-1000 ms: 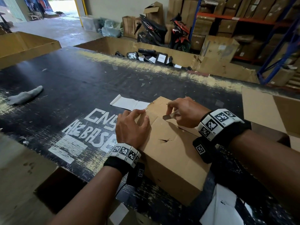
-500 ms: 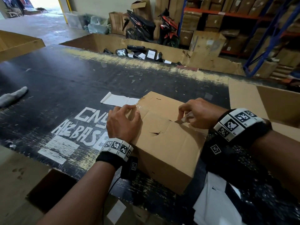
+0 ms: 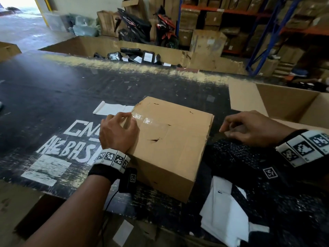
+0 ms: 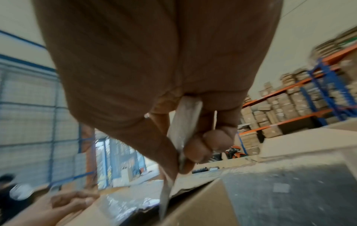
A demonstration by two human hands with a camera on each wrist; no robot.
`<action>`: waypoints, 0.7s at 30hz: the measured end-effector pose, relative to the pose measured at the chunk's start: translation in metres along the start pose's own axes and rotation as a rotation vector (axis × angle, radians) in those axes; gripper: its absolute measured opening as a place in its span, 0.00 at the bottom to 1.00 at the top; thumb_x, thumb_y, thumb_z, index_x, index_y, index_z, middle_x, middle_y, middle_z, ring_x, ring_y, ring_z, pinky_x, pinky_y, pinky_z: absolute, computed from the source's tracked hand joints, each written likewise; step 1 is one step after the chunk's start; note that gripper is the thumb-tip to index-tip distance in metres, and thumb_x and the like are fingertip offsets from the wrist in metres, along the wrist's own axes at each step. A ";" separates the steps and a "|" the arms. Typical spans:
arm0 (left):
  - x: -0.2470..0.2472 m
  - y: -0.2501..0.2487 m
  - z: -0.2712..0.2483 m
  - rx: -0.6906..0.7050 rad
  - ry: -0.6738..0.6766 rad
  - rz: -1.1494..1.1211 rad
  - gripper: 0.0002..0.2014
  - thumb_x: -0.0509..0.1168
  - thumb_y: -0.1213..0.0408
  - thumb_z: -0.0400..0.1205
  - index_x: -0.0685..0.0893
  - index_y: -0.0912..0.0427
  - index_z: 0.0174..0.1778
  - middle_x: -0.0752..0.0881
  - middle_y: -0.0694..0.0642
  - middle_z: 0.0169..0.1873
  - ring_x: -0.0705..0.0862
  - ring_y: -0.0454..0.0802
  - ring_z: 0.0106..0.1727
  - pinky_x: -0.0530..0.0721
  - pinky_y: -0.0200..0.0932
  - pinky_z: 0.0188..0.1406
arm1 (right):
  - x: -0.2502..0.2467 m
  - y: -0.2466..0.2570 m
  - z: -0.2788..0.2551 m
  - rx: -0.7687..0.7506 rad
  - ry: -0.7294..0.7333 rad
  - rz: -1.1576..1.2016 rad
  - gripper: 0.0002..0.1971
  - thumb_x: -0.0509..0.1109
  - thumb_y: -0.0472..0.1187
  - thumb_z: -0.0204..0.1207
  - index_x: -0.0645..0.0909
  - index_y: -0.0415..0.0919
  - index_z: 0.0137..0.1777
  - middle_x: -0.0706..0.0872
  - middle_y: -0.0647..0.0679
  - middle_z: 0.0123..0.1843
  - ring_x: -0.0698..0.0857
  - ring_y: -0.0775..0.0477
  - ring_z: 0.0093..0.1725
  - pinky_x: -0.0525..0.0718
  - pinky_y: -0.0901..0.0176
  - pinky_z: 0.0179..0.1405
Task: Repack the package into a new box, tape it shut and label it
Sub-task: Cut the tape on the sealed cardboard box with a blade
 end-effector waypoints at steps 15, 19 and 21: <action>0.009 0.007 -0.009 0.207 0.310 0.178 0.29 0.64 0.41 0.85 0.74 0.42 0.82 0.75 0.57 0.71 0.75 0.59 0.73 0.74 0.59 0.71 | 0.141 0.003 -0.054 0.365 -0.528 1.039 0.13 0.68 0.62 0.73 0.79 0.54 0.43 0.91 0.43 0.46 0.90 0.40 0.51 0.87 0.29 0.57; 0.017 -0.003 -0.007 0.198 0.248 0.195 0.27 0.64 0.42 0.84 0.77 0.44 0.80 0.76 0.59 0.69 0.76 0.61 0.72 0.75 0.59 0.71 | 0.129 0.000 -0.039 0.378 -0.607 0.996 0.07 0.68 0.45 0.84 0.78 0.46 0.44 0.87 0.45 0.41 0.85 0.46 0.42 0.85 0.33 0.56; 0.027 -0.006 -0.001 0.154 0.247 0.194 0.27 0.63 0.40 0.83 0.77 0.43 0.79 0.75 0.58 0.70 0.78 0.63 0.71 0.77 0.61 0.71 | 0.123 -0.006 -0.028 0.401 -0.601 0.994 0.07 0.67 0.44 0.84 0.78 0.45 0.45 0.86 0.48 0.40 0.83 0.48 0.41 0.85 0.34 0.58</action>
Point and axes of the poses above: each hand's wrist, its own z-axis towards the middle knuckle, its own x-axis out of the palm, y = z × x, the point moved 8 cm from there along z, towards the middle knuckle
